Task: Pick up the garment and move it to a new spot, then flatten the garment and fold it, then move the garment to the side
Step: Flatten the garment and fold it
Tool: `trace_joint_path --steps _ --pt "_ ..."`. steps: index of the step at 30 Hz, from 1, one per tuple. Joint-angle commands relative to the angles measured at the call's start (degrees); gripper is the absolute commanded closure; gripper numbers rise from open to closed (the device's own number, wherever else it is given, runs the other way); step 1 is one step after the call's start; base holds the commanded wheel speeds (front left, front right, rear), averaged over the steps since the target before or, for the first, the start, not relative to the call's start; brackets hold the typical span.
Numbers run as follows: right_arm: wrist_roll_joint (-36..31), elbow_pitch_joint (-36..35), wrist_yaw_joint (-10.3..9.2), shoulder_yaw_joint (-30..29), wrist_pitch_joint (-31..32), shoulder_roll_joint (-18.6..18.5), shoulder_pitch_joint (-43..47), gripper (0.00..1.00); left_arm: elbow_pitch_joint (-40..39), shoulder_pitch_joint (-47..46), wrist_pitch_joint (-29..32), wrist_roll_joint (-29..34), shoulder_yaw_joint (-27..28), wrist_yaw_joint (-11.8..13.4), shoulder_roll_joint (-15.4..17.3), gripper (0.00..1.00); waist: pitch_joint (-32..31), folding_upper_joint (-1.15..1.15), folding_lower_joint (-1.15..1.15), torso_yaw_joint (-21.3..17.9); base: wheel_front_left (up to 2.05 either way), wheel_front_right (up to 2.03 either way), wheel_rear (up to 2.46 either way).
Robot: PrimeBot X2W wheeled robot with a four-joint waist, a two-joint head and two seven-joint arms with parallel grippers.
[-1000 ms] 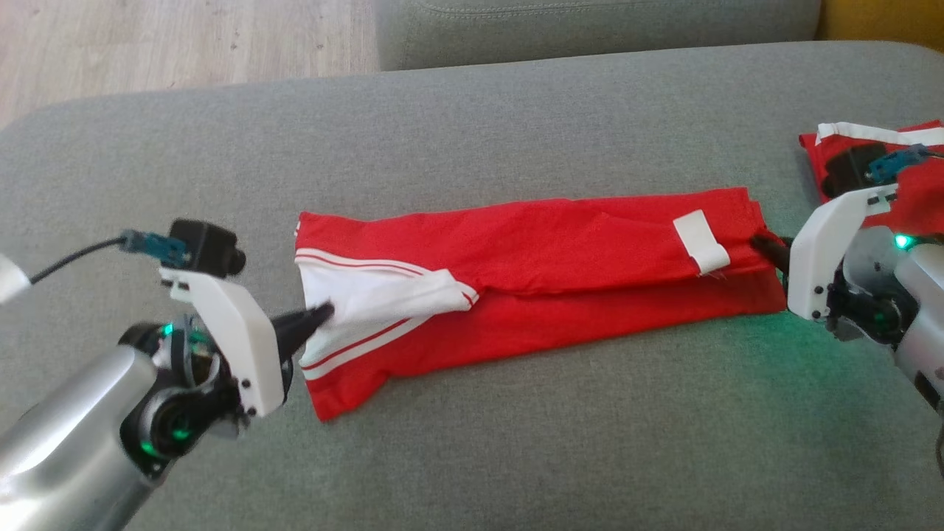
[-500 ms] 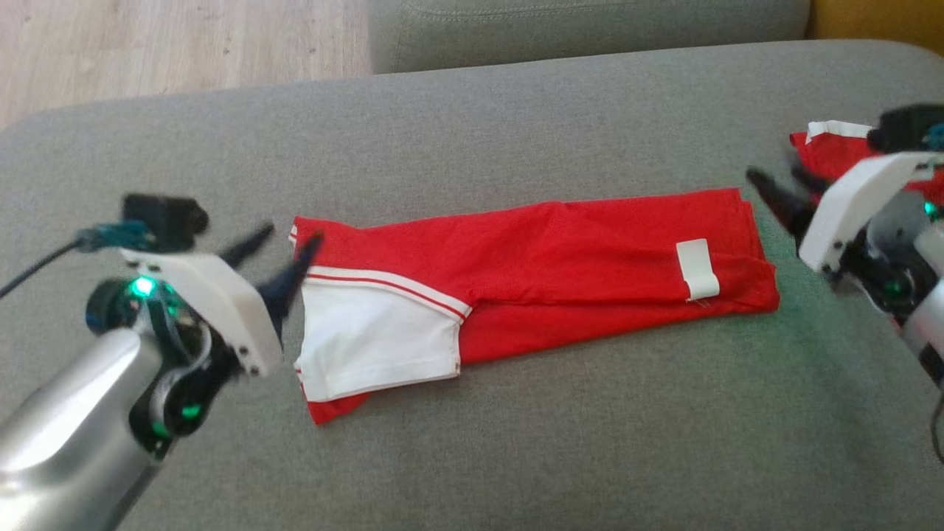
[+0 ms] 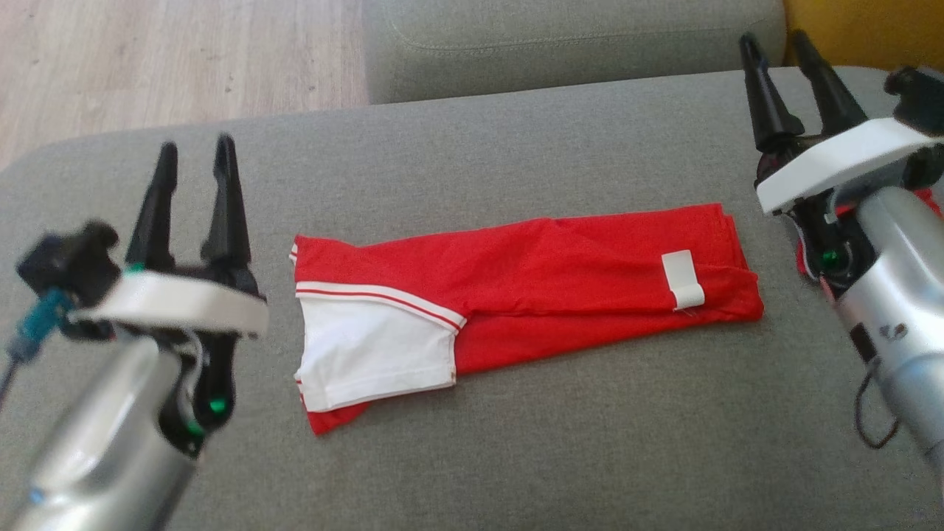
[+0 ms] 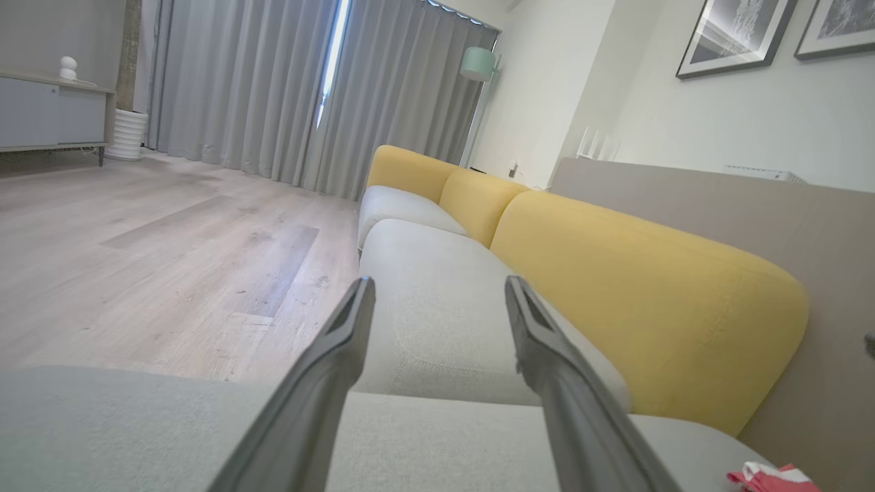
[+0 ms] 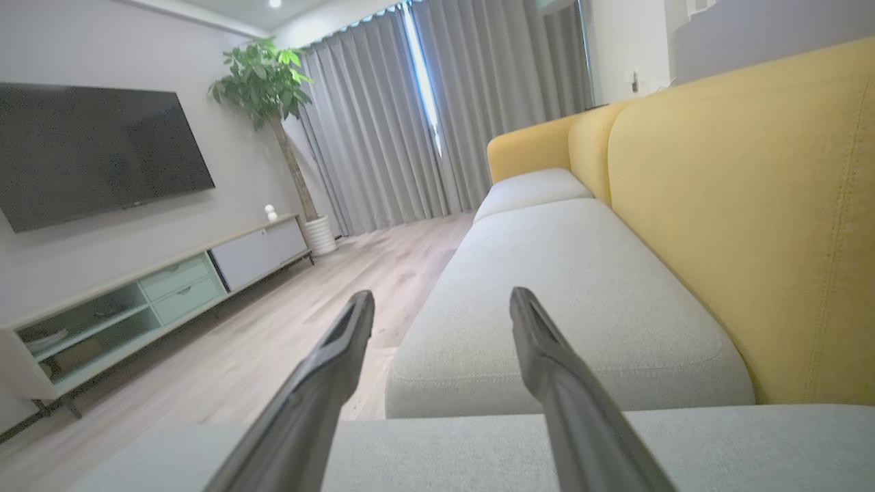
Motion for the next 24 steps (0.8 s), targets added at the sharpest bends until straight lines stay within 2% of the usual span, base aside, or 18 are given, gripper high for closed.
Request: trace_joint_path --steps 1,7,8,11,13,18,24 --pt "-4.16 -3.16 -0.04 -4.64 -0.64 1.55 2.8 0.0 -0.85 -0.39 -1.16 2.18 3.41 0.63 0.96 0.0 -0.37 0.0 0.0 0.04 0.0 0.0 0.0" --pt "-22.36 -11.2 -0.04 -22.92 -0.66 11.18 17.24 0.0 -1.09 6.64 -1.75 10.9 7.7 -0.56 -4.19 0.0 -1.18 0.0 0.0 0.33 0.0 0.0 0.0" --pt "-22.36 -11.2 -0.04 -22.92 -0.66 11.18 17.24 0.0 -1.09 6.64 -1.75 10.9 7.7 -0.56 -4.19 0.0 -1.18 0.0 0.0 0.33 0.0 0.0 0.0" --pt "-30.71 -15.91 -0.04 -28.98 -0.67 16.81 24.25 0.0 -1.28 10.73 -1.77 15.7 11.29 -2.23 -7.38 0.0 -1.21 0.0 0.0 0.1 0.0 0.0 0.0" --pt "-33.28 -18.27 -0.04 -32.52 -0.67 19.01 28.16 0.0 -0.94 13.11 -1.77 18.79 13.31 -3.5 -9.42 0.0 -1.29 0.0 0.0 -0.01 0.0 0.0 0.0" --pt "-37.25 -19.99 -0.04 -34.13 -0.67 20.38 33.95 0.0 0.52 18.01 -1.78 24.98 17.27 -6.95 -13.85 0.0 -1.42 0.0 0.0 -0.41 0.0 0.0 0.0" --pt "-36.79 -19.8 -0.04 -32.62 -0.67 20.47 34.9 0.0 2.32 20.94 -1.78 30.28 21.71 -11.18 -18.89 0.0 -0.8 0.0 0.0 -0.32 0.0 0.0 0.0"
